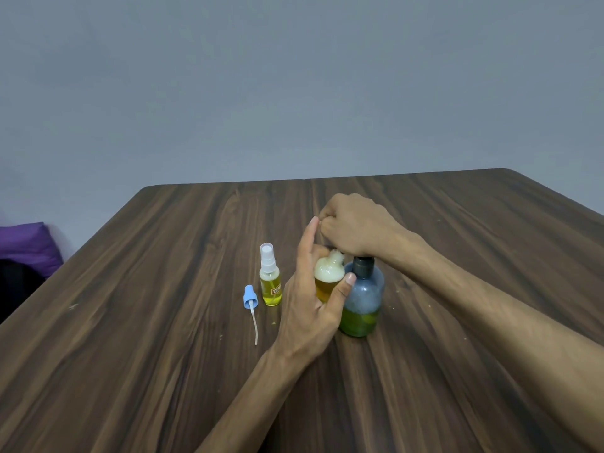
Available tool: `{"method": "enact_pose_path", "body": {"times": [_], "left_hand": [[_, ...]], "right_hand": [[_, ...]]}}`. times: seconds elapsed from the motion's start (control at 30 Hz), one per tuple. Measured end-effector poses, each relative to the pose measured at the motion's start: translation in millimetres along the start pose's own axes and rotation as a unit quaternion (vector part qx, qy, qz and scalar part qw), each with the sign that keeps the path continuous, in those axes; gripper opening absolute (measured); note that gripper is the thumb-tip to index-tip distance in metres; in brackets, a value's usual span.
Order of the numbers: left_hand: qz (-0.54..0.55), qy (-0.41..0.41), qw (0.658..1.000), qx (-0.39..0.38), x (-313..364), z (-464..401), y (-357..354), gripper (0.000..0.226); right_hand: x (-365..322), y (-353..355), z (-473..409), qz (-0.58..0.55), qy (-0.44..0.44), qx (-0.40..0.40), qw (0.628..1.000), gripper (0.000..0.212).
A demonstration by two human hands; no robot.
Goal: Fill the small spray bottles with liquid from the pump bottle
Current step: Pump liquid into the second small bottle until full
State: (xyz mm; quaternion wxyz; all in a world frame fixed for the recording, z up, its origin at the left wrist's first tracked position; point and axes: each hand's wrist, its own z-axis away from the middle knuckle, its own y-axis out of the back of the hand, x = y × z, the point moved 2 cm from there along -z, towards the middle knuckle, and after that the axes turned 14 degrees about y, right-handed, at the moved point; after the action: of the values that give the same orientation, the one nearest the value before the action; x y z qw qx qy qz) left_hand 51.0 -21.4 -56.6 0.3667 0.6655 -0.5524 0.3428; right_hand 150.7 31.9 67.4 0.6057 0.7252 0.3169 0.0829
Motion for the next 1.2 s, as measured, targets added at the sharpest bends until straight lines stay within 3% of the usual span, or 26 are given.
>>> {"method": "enact_pose_path", "body": {"times": [0.1, 0.27, 0.4, 0.57, 0.7, 0.87, 0.97, 1.2], "left_hand": [[-0.014, -0.011, 1.0, 0.008, -1.0, -0.5, 0.4, 0.084], [0.002, 0.0, 1.0, -0.005, -1.6, -0.2, 0.2, 0.085], [-0.017, -0.012, 1.0, 0.007, -1.4, -0.3, 1.0, 0.083], [0.002, -0.002, 1.0, -0.004, -2.2, -0.8, 0.6, 0.084], [-0.015, -0.015, 1.0, 0.008, -0.6, 0.4, -0.1, 0.082], [-0.004, 0.0, 1.0, 0.0, -1.1, 0.2, -0.1, 0.084], [-0.018, -0.013, 1.0, 0.007, -0.4, -0.1, -0.7, 0.083], [-0.002, 0.0, 1.0, 0.004, -2.4, 0.8, 0.2, 0.084]], "right_hand": [[0.8, 7.7, -2.9, -0.027, 0.003, 0.03, 0.999, 0.03], [1.0, -1.8, 0.4, -0.014, -0.009, -0.001, 1.0, 0.03], [2.8, 4.7, -2.1, -0.025, -0.001, 0.048, 0.999, 0.033], [0.1, -1.1, -1.4, 0.006, -0.004, -0.001, 1.0, 0.031], [1.9, 6.2, -0.4, 0.0, -0.005, 0.039, 0.999, 0.031], [0.9, 0.2, -1.1, 0.009, -0.002, 0.006, 1.0, 0.032], [4.3, 5.5, 1.8, -0.031, -0.01, 0.048, 0.998, 0.034], [-0.1, -0.6, 0.9, 0.003, -0.012, 0.008, 1.0, 0.035]]}}
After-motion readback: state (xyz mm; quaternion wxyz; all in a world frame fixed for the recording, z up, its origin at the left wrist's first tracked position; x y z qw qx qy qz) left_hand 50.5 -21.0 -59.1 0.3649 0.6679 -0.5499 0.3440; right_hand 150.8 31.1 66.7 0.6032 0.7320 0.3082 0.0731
